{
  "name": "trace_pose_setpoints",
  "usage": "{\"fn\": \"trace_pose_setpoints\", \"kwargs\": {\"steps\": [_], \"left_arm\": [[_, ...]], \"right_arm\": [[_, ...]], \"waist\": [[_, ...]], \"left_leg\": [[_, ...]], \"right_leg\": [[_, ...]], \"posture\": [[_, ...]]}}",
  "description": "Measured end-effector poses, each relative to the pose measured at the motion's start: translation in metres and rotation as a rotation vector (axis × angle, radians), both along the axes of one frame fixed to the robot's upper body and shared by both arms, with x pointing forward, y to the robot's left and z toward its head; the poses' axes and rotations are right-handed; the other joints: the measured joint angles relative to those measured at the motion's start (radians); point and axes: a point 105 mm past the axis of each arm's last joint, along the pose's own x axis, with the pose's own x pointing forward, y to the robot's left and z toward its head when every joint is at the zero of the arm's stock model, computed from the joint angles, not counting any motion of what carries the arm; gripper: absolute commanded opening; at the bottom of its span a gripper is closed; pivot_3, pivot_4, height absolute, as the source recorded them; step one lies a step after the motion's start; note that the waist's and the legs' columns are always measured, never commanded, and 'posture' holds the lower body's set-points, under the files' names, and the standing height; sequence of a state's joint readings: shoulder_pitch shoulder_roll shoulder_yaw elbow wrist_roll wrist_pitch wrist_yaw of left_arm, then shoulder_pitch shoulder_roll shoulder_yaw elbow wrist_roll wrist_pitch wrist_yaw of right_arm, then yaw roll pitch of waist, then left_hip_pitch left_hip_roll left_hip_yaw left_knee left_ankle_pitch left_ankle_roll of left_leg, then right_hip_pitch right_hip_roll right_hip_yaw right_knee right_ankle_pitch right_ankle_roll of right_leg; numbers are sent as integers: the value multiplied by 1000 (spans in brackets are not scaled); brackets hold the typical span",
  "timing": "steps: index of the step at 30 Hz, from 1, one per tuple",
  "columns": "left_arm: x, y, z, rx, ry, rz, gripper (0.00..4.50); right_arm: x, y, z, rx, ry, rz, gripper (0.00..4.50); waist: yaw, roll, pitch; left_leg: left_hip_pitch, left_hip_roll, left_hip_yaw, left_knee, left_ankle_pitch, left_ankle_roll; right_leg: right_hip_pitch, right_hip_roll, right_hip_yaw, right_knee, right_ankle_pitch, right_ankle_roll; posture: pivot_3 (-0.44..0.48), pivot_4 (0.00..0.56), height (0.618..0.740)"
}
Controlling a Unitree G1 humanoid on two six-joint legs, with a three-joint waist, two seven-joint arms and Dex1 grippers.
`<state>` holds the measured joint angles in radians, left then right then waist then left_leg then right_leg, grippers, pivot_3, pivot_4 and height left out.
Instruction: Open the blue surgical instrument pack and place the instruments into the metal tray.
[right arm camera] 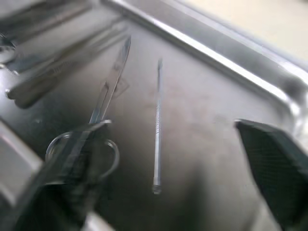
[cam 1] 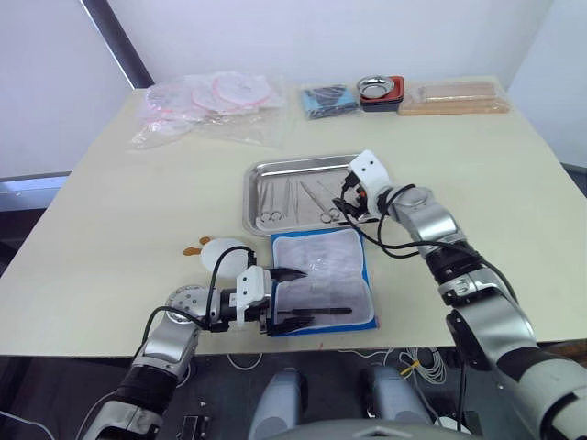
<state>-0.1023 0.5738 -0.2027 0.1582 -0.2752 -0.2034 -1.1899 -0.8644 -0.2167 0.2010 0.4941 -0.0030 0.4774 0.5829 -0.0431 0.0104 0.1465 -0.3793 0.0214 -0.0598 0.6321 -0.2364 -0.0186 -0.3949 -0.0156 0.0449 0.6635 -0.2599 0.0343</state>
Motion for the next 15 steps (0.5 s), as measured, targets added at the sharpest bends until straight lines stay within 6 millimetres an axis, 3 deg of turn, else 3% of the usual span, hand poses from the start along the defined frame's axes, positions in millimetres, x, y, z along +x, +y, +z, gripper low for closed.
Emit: {"fn": "trace_pose_setpoints", "kwargs": {"steps": [3,5,15], "left_arm": [[0,-1,0,-1,-1,-5,4500],[0,0,0,0,0,-3,4500],[0,0,0,2,-3,-8,4500]], "right_arm": [[-19,-17,13,57,-54,112,4426],[-22,-19,15,66,-58,123,4426],[-101,-61,23,113,-51,459,4426]], "waist": [[2,0,0],[1,0,0],[2,0,1]], "left_leg": [[0,0,0,0,0,0],[0,0,0,0,0,0],[0,0,0,0,0,0]], "right_leg": [[0,0,0,-1,0,0],[0,0,0,-1,0,0],[0,0,0,-1,-2,-3]], "posture": [[0,150,740],[0,150,740],[0,150,740]]}}
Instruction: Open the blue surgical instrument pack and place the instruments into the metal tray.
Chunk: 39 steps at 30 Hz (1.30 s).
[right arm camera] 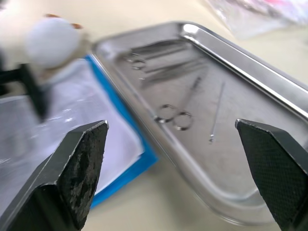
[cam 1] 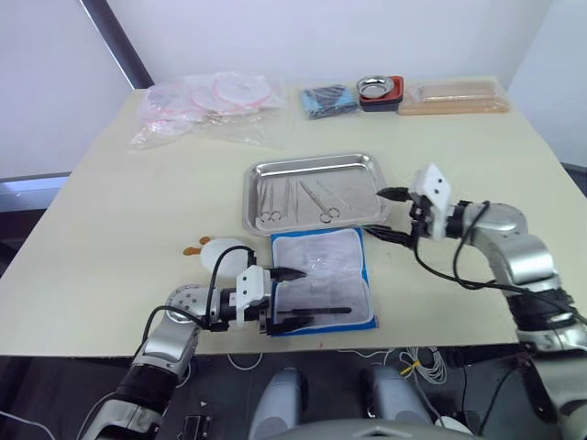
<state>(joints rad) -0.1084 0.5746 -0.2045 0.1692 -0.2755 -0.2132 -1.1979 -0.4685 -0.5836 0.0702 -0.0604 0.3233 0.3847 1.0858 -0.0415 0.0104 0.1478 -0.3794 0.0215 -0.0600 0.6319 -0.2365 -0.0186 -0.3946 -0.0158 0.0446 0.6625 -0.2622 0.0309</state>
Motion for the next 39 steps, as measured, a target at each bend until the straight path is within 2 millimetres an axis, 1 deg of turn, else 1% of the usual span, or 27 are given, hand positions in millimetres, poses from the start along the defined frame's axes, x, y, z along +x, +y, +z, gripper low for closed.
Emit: {"fn": "trace_pose_setpoints", "kwargs": {"steps": [3,5,8,14,16,17,19,25,28,31,32,33,35,37,39], "left_arm": [[0,0,0,1,-3,-4,4500],[1,0,0,0,-6,-6,4500],[1,0,0,0,-7,-9,4500],[1,0,-1,-1,-5,-8,4500],[1,1,-1,-1,-4,-7,4500],[1,1,-1,-1,-3,-6,4500],[1,1,-1,-1,-2,-5,4500],[1,1,-1,0,-1,-14,4500],[1,1,-1,1,0,-15,4500],[1,1,-1,2,1,-17,4500],[2,1,-1,2,1,-18,4500],[1,1,-1,2,1,-23,4500],[1,2,-1,5,1,-25,4500],[2,2,-1,6,1,-26,4500],[2,1,-1,6,1,-28,4500]], "right_arm": [[-19,-9,0,7,9,68,4426],[-27,-16,2,-5,9,96,4426],[-38,-34,10,-10,4,118,4426],[-67,-60,11,18,63,201,4426],[-74,-68,17,31,71,231,4426],[-77,-71,24,45,65,246,4426],[-81,-74,30,53,62,271,4426],[-88,-72,30,43,23,324,4426],[-86,-65,22,34,8,323,4426],[-82,-49,9,29,5,312,4426],[-82,-48,7,28,5,310,4426],[-80,-39,1,22,0,303,4426],[-79,-31,-1,40,-17,301,4426],[-79,-11,-17,17,-10,320,4426],[-80,1,-31,-17,6,327,4426]], "waist": [[1,-1,0],[1,-1,1],[1,-3,2],[1,-4,3],[0,-4,3],[0,-4,3],[0,-4,3],[0,-4,3],[0,-4,3],[0,-3,3],[0,-3,3],[1,-3,3],[0,-4,3],[0,-4,3],[0,-4,3]], "left_leg": [[0,0,0,0,0,0],[0,0,0,0,0,0],[0,0,0,0,0,0],[0,0,0,0,0,0],[0,0,1,0,0,0],[1,0,1,0,0,0],[1,1,1,0,0,0],[1,1,1,0,0,0],[1,1,0,0,0,0],[1,1,0,0,0,0],[1,1,0,0,0,0],[1,1,0,0,0,0],[1,1,0,-1,0,0],[1,1,0,-1,0,0],[1,1,0,-1,0,0]], "right_leg": [[0,0,0,0,0,0],[0,0,0,0,0,0],[0,0,0,0,0,0],[0,0,0,0,0,0],[0,0,0,0,0,0],[0,0,1,0,0,0],[0,0,0,0,0,0],[0,0,0,-1,0,0],[0,0,0,-1,0,0],[0,1,0,0,0,0],[0,1,0,0,0,0],[0,1,0,0,0,0],[0,1,0,-1,0,0],[0,1,-1,0,0,0],[0,1,-1,-1,0,0]], "posture": [[0,150,740],[0,150,740],[0,150,740],[0,150,740],[0,150,740],[0,150,740],[0,150,740],[0,150,740],[0,150,740],[0,150,740],[0,150,740],[0,150,740],[0,150,740],[0,150,740],[0,150,740]]}}
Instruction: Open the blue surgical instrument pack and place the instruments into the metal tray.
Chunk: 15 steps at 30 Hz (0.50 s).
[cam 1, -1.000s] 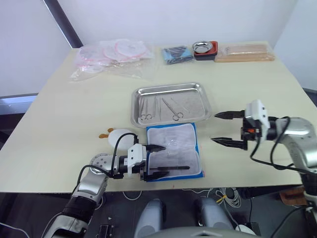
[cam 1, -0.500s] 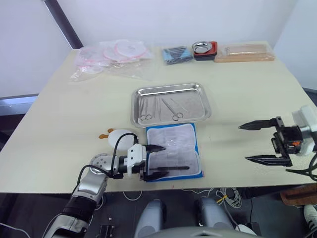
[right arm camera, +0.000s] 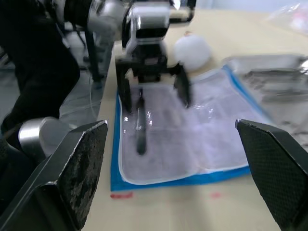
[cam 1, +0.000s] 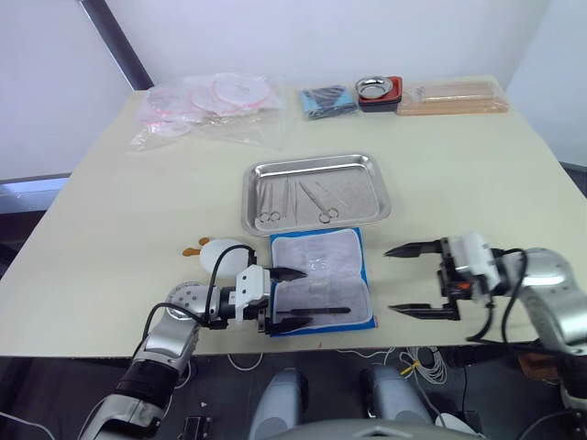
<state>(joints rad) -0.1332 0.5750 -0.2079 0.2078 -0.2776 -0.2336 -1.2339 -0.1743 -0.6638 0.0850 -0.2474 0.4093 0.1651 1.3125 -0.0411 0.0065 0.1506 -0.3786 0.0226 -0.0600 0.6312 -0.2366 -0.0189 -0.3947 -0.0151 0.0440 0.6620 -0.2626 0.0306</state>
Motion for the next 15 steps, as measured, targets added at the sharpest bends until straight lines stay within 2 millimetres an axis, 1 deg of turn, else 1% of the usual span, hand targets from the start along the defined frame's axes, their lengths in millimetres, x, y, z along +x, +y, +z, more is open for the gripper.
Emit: {"fn": "trace_pose_setpoints", "kwargs": {"steps": [3,5,9,11,15], "left_arm": [[0,0,0,2,0,-3,4500],[0,1,0,2,0,-2,4500],[0,0,1,5,-2,-11,4500],[0,0,2,7,-2,-18,4500],[-1,1,2,13,2,-28,4500]], "right_arm": [[3,9,-4,-25,-14,2,4426],[6,18,-6,-33,-28,9,4426],[13,40,-25,-87,-36,12,4426],[16,45,-33,-118,-32,8,4426],[16,50,-45,-178,-28,9,4426]], "waist": [[-1,0,0],[-1,0,0],[0,1,-1],[0,1,-1],[-1,0,0]], "left_leg": [[0,0,1,0,0,0],[0,0,0,0,0,0],[0,0,-1,0,0,0],[0,0,0,0,0,0],[0,0,0,0,0,0]], "right_leg": [[0,0,0,0,0,0],[0,0,0,0,0,0],[0,1,0,0,0,0],[0,0,0,0,0,0],[0,1,0,0,0,0]], "posture": [[0,150,740],[0,150,740],[0,150,740],[0,150,740],[0,150,740]]}}
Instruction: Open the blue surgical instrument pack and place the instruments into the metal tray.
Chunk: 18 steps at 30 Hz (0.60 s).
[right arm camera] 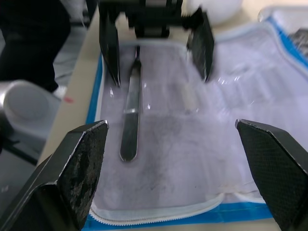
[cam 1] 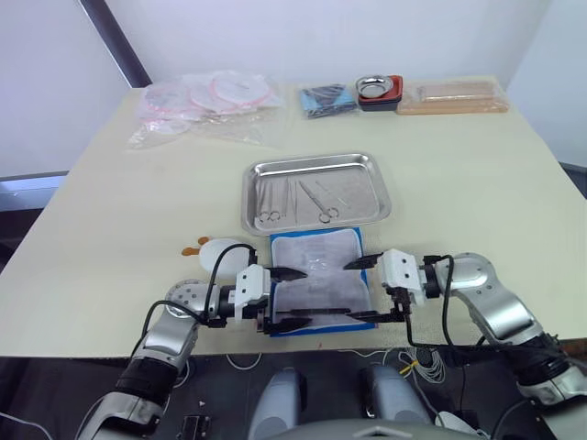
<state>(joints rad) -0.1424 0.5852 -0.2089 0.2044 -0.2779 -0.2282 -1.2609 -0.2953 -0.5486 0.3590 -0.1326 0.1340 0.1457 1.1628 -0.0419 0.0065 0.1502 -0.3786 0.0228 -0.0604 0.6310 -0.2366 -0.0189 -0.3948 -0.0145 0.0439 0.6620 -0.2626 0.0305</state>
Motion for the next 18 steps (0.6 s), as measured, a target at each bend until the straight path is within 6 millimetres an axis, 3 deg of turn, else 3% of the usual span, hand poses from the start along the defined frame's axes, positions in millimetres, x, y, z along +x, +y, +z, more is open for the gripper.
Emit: {"fn": "trace_pose_setpoints", "kwargs": {"steps": [10,13,18], "left_arm": [[-4,1,0,7,0,1,4500],[-5,3,0,11,2,1,4500],[-5,3,-1,14,6,5,4500]], "right_arm": [[4,4,-15,-38,14,-50,4426],[2,6,-17,-43,26,-34,3581],[-7,11,-21,-53,41,23,1452]], "waist": [[-3,-3,0],[-3,-4,-2],[-3,-6,-3]], "left_leg": [[1,0,0,-2,0,0],[2,0,0,-4,0,0],[2,1,0,-5,0,0]], "right_leg": [[0,0,0,-1,0,0],[0,0,0,-1,0,0],[0,1,0,-1,0,-1]], "posture": [[0,150,740],[0,150,740],[0,150,740]]}}
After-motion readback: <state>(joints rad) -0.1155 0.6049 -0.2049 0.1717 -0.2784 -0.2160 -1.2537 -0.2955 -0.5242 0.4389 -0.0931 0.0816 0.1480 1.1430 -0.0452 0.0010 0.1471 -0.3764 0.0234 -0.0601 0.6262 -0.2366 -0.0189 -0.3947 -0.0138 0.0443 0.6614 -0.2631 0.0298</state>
